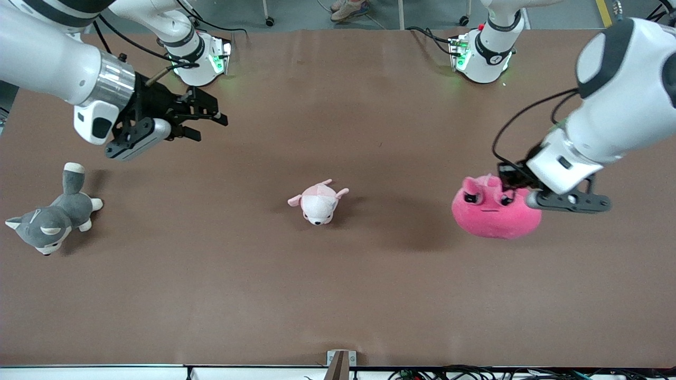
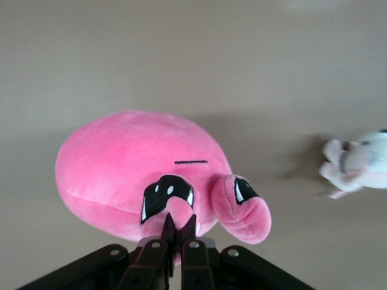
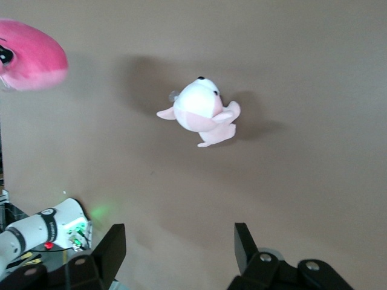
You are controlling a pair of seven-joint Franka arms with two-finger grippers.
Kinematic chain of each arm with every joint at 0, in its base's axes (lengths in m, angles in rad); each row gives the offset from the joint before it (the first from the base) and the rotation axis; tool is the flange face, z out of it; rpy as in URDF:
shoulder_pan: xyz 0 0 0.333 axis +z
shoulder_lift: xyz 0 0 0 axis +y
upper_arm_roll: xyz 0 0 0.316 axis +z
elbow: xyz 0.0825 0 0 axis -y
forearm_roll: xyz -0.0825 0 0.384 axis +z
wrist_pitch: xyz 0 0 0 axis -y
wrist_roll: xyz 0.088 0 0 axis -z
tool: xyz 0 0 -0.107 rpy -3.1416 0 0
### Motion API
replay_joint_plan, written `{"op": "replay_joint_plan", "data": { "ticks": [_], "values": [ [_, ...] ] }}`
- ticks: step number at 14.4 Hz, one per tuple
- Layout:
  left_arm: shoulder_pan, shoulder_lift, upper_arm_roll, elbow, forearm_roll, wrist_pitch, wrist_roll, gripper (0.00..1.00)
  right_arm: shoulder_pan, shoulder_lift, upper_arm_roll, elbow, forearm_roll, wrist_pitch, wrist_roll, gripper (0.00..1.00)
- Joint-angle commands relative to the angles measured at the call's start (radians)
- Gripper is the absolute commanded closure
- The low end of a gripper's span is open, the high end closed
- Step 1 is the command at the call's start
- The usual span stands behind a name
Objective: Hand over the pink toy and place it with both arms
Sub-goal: 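Lift the pink plush with the left gripper toward the right gripper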
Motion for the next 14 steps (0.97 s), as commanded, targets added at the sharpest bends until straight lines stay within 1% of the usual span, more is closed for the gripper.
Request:
{"op": "replay_joint_plan", "data": {
  "ticks": [1, 3, 4, 6, 8, 10, 13, 14],
  "values": [
    [-0.045, 0.006, -0.062, 0.058, -0.001, -0.042, -0.182, 1.0, 0.03, -0.003, -0.011, -0.002, 0.033, 0.008, 0.043, 0.19],
    [-0.104, 0.008, -0.088, 0.104, -0.005, -0.042, -0.305, 1.0, 0.038, 0.005, -0.011, -0.002, 0.076, 0.011, 0.054, 0.19],
    [-0.129, 0.008, -0.096, 0.109, -0.005, -0.042, -0.357, 1.0, 0.036, 0.009, -0.011, -0.002, 0.087, 0.011, 0.059, 0.19],
    [-0.192, 0.008, -0.103, 0.112, -0.007, -0.036, -0.486, 1.0, 0.038, 0.025, -0.011, -0.002, 0.099, 0.011, 0.059, 0.2],
    [-0.264, 0.017, -0.103, 0.145, -0.008, -0.023, -0.601, 1.0, 0.036, 0.035, -0.011, -0.002, 0.152, 0.008, 0.06, 0.2],
    [-0.334, 0.028, -0.099, 0.16, -0.008, 0.027, -0.705, 1.0, 0.042, 0.035, -0.011, 0.0, 0.159, 0.01, 0.066, 0.21],
    [-0.407, 0.051, -0.096, 0.16, -0.008, 0.124, -0.92, 1.0, 0.082, 0.038, -0.011, 0.001, 0.159, 0.025, 0.111, 0.21],
    [-0.425, 0.06, -0.096, 0.16, -0.008, 0.153, -0.963, 1.0, 0.088, 0.046, -0.011, 0.001, 0.159, 0.027, 0.123, 0.21]
  ]
}}
